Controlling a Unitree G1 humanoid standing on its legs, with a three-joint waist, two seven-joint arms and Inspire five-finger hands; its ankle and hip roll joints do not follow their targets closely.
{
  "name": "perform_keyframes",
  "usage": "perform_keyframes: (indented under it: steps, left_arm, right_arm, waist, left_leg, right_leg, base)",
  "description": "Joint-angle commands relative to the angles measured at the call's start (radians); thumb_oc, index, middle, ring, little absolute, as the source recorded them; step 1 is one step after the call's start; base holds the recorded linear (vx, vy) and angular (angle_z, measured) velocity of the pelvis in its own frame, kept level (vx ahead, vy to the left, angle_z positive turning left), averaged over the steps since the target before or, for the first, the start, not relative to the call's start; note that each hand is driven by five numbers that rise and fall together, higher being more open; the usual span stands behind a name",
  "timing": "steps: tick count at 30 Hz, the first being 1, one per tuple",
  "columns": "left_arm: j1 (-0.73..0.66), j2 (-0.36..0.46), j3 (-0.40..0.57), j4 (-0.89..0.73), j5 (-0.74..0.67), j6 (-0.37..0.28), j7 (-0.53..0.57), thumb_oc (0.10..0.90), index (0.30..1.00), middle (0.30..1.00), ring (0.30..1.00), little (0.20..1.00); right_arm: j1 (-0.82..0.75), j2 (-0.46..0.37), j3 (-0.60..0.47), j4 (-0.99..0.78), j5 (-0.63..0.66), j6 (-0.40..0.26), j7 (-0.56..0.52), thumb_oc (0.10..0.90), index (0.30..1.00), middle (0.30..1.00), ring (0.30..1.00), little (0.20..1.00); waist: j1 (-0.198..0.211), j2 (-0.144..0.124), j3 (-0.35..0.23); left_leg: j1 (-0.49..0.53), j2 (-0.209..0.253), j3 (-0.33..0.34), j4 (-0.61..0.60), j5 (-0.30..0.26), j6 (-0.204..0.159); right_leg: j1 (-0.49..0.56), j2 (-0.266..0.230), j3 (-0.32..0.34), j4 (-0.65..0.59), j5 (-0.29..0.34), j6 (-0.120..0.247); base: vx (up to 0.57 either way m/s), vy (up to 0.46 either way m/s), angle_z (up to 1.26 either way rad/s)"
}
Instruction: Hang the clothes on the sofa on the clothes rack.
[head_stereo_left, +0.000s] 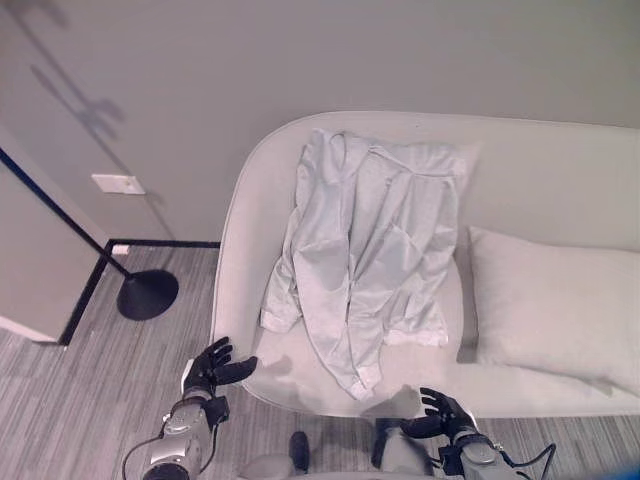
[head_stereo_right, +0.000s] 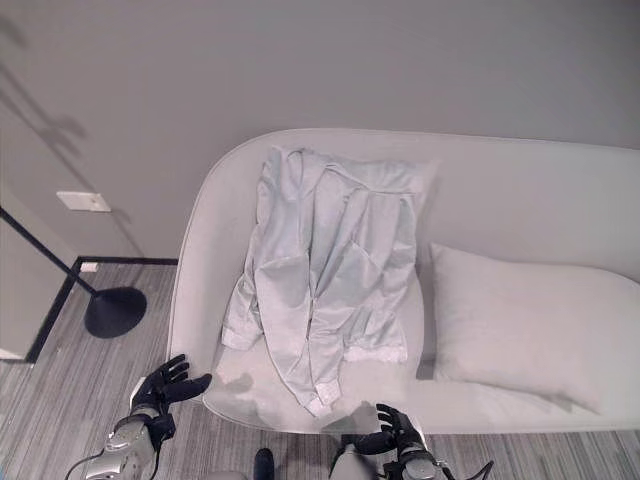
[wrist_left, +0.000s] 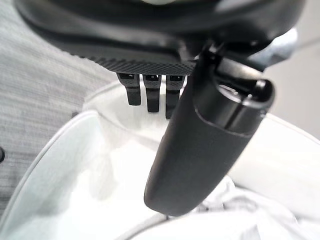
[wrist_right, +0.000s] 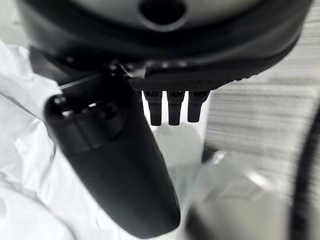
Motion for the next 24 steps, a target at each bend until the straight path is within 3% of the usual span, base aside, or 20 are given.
perform_keyframes:
  steps: [1, 4, 7, 12, 16, 20, 21, 24]
  left_arm:
    - [-0.006, 0.017, -0.003, -0.146, 0.044, -0.052, 0.005, 0.800, 0.900, 0.900, 0.900, 0.900]
    - [0.005, 0.012, 0.013, -0.258, 0.015, -0.057, -0.004, 0.800, 0.900, 0.900, 0.900, 0.900]
    - [0.006, 0.010, 0.021, -0.268, -0.009, -0.059, -0.020, 0.800, 0.900, 0.900, 0.900, 0.900]
    - [-0.069, 0.078, 0.049, -0.305, 0.043, -0.080, -0.018, 0.800, 0.900, 0.900, 0.900, 0.900]
    - [-0.137, 0.118, 0.030, -0.328, 0.057, -0.092, -0.008, 0.800, 0.900, 0.900, 0.900, 0.900]
    - [-0.255, 0.174, -0.032, -0.344, 0.077, -0.098, 0.010, 0.800, 0.900, 0.900, 0.900, 0.900]
    - [-0.338, 0.201, -0.085, -0.350, 0.075, -0.104, 0.023, 0.800, 0.900, 0.900, 0.900, 0.900]
    - [-0.395, 0.211, -0.122, -0.370, 0.060, -0.109, 0.041, 0.800, 0.900, 0.900, 0.900, 0.900]
  right_arm:
    - [-0.004, -0.079, -0.059, -0.049, -0.027, -0.018, -0.035, 0.800, 0.900, 0.900, 0.900, 0.900]
    - [0.003, -0.116, -0.093, -0.115, -0.036, -0.024, -0.031, 0.800, 0.900, 0.900, 0.900, 0.900]
    - [0.011, -0.141, -0.121, -0.156, -0.035, -0.027, -0.020, 0.800, 0.900, 0.900, 0.900, 0.900]
    - [-0.043, -0.280, -0.221, -0.311, -0.010, -0.061, -0.020, 0.800, 0.900, 0.900, 0.900, 0.900]
    - [-0.129, -0.364, -0.235, -0.312, 0.007, -0.082, -0.045, 0.800, 0.900, 0.900, 0.900, 0.900]
    - [-0.311, -0.458, -0.173, -0.284, 0.018, -0.093, -0.081, 0.800, 0.900, 0.900, 0.900, 0.900]
    - [-0.451, -0.502, -0.107, -0.264, 0.039, -0.100, -0.107, 0.800, 0.900, 0.900, 0.900, 0.900]
    - [-0.588, -0.519, -0.031, -0.271, 0.065, -0.109, -0.126, 0.800, 0.900, 0.900, 0.900, 0.900]
  waist:
    - [0.007, -0.022, 0.000]
    - [0.002, -0.012, -0.022]
    - [-0.006, -0.004, -0.030]
    - [-0.028, 0.021, -0.053]
    - [-0.026, 0.032, -0.056]
    - [-0.017, 0.046, -0.045]
    - [-0.009, 0.053, -0.031]
    - [0.001, 0.059, -0.006]
  left_leg:
    - [-0.072, 0.065, 0.061, 0.001, -0.051, -0.056]
    - [-0.064, 0.079, 0.053, 0.001, -0.056, -0.062]
    - [-0.050, 0.086, 0.056, 0.001, -0.062, -0.068]
    - [-0.014, 0.101, 0.073, 0.001, -0.083, -0.083]
    - [-0.006, 0.104, 0.076, 0.001, -0.090, -0.086]
    - [-0.019, 0.110, 0.073, 0.001, -0.084, -0.092]
    - [-0.041, 0.112, 0.070, 0.001, -0.071, -0.097]
    - [-0.079, 0.113, 0.058, 0.001, -0.055, -0.102]
  right_leg:
    - [0.150, 0.019, -0.028, -0.051, 0.122, -0.011]
    - [0.178, 0.033, -0.046, -0.051, 0.093, -0.015]
    - [0.195, 0.040, -0.049, -0.051, 0.080, -0.019]
    - [0.219, 0.052, -0.044, -0.051, 0.051, -0.018]
    - [0.225, 0.056, -0.042, -0.051, 0.044, -0.016]
    - [0.211, 0.060, -0.044, -0.051, 0.042, -0.013]
    - [0.194, 0.062, -0.047, -0.051, 0.045, -0.013]
    - [0.167, 0.063, -0.053, -0.051, 0.053, -0.014]
  base:
    - [0.15, -0.139, 0.34]
    - [0.18, -0.125, 0.29]
    - [0.10, -0.043, 0.00]
    - [0.13, -0.039, -0.08]
    - [0.06, -0.023, -0.12]
    - [0.00, -0.035, -0.05]
    - [-0.08, -0.050, -0.07]
    - [-0.10, -0.034, 0.01]
